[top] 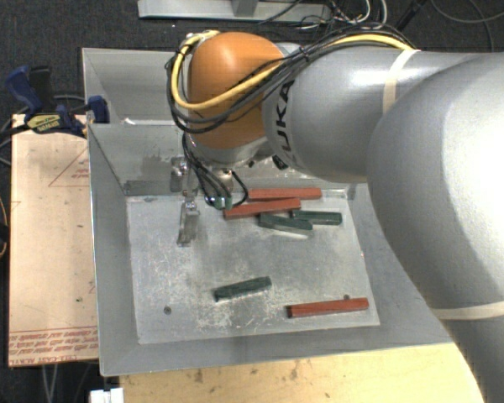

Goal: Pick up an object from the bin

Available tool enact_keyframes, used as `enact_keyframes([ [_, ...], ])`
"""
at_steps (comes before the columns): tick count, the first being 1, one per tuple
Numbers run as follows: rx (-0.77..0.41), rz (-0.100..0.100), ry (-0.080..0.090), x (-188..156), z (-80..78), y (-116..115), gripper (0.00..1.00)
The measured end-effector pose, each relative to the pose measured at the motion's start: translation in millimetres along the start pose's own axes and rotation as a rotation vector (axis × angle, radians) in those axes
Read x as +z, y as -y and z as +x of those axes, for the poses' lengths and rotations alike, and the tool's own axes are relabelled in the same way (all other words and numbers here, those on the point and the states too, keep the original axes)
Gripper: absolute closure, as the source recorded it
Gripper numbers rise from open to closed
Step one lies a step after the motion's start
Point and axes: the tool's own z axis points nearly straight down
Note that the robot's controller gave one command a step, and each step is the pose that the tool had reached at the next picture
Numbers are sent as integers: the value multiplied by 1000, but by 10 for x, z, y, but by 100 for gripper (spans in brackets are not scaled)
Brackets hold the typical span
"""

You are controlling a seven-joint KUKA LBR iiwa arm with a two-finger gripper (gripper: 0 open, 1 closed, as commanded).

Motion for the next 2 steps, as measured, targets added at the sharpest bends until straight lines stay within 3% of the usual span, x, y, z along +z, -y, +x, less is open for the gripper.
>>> enact_keyframes([
  [1,3,-1,8,-55,-20,9,0],
  [2,-106,-1,10,474,333,490,0],
])
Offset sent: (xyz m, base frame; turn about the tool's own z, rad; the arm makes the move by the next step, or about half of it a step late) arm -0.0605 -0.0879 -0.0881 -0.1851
